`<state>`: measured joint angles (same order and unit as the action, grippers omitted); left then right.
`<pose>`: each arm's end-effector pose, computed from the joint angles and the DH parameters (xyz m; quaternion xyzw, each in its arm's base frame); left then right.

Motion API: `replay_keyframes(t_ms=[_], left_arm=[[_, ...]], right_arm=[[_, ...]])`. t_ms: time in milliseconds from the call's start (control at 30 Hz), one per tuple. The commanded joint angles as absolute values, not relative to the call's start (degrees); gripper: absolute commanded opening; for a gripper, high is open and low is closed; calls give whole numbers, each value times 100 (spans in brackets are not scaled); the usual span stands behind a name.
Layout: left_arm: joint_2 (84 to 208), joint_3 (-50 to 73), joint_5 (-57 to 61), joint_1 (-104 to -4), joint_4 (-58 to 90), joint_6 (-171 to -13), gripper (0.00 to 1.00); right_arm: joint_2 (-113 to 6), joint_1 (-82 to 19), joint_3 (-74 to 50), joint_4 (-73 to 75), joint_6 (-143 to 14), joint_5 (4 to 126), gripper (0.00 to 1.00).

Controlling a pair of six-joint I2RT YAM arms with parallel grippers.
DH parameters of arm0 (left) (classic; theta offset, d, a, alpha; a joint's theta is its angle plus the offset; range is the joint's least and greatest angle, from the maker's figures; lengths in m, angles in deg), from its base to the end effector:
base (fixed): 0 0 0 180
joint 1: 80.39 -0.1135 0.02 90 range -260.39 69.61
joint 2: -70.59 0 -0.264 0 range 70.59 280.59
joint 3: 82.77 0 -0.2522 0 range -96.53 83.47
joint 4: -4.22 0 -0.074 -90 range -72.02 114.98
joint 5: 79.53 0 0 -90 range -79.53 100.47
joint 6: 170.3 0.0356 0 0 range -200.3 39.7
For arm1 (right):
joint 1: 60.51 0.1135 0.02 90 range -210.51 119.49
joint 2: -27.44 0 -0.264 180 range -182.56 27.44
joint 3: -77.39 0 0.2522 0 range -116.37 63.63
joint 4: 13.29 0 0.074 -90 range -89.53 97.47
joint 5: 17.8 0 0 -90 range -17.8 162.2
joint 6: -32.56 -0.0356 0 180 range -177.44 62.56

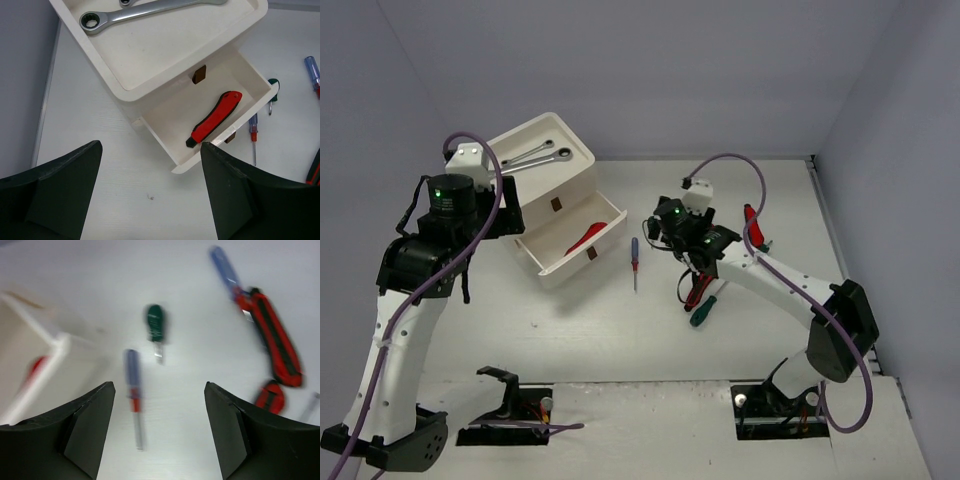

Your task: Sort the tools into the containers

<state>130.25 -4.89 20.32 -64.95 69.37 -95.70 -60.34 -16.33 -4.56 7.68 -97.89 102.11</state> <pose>0.1687 -0.0403 0.4695 -0.0473 0.8293 -0.0779 0.5513 0.2664 0.2342 0.3044 0.1084 0.8268 0.1783 0.5223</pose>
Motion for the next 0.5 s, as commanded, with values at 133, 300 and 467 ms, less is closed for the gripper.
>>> replay_keyframes(t_ms=[133, 300, 467], left_arm=[[13151, -703, 1871, -6422, 6753, -9753, 77], [13176, -697, 1858, -6413, 6763, -9762, 77], [13169, -658, 1873, -6415, 6772, -9751, 77]], right_arm=[[-5469, -2040, 1000, 1233, -10710, 9952, 72], [-5744, -2139, 1273, 1225, -11056, 9947, 72], [-5933, -2399, 1489, 1218, -11390, 9894, 70]])
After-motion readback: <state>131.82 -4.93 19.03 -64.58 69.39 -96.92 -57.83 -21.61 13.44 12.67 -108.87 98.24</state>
